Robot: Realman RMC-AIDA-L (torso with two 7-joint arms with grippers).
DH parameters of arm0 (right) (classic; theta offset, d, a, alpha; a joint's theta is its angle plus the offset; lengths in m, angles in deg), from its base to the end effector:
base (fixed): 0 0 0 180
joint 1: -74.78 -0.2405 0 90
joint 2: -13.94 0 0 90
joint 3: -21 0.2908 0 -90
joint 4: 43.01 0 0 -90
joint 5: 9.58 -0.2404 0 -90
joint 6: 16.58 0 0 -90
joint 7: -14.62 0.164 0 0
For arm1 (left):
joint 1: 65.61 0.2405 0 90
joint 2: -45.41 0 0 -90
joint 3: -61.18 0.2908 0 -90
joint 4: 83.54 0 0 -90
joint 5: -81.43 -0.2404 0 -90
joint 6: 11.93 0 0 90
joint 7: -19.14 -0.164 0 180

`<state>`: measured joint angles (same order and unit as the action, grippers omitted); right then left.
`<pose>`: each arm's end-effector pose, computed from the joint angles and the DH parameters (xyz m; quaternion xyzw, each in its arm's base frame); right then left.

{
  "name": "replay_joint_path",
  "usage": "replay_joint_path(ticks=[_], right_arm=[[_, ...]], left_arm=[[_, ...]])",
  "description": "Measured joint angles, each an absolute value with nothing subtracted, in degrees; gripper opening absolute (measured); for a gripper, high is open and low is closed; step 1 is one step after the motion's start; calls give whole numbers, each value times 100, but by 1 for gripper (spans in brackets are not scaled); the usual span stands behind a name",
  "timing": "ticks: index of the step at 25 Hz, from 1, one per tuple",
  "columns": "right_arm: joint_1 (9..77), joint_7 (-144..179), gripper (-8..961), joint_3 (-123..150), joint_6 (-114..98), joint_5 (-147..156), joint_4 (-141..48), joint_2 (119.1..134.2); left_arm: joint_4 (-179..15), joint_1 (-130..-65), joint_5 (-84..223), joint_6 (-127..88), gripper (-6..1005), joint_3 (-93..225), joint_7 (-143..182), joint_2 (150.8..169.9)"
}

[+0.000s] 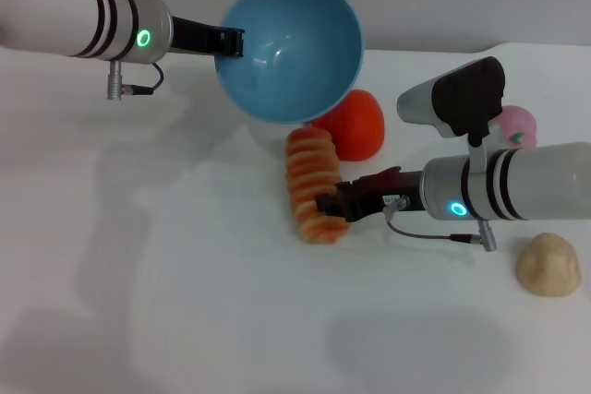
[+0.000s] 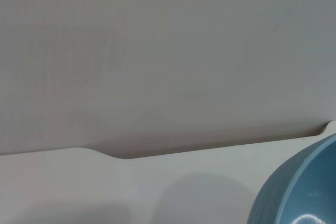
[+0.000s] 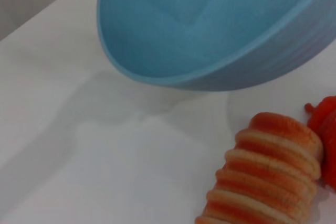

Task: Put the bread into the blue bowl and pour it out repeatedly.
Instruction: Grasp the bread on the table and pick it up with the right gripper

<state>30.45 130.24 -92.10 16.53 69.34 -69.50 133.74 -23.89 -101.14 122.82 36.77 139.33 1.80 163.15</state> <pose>0.2371 0.4199 -0.2010 -0.9112 0.3714 0.0470 0.1721 -0.2291 0.4898 -0.0384 -0.8066 -0.4789 -0.0726 0.3386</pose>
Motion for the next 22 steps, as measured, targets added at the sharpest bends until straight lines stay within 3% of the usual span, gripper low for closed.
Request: replay_joint_path(ticks=[3,13,22], right_arm=[[3077,13018,360,-9292,1709,6950,-6981,13369],[3463,12543,314,-8694,2670,6964,-7173,13212],[4326,11903,216,-6848,4102,7192,-7613,12981]], left_arm=[[-2393,-10113,12282,3642,0,13933,121,16317],[-2437,-10110,12290,3529,-1,13945,20,16324],[-2458,-10108,12287,3500,-1,13992,15,16327]])
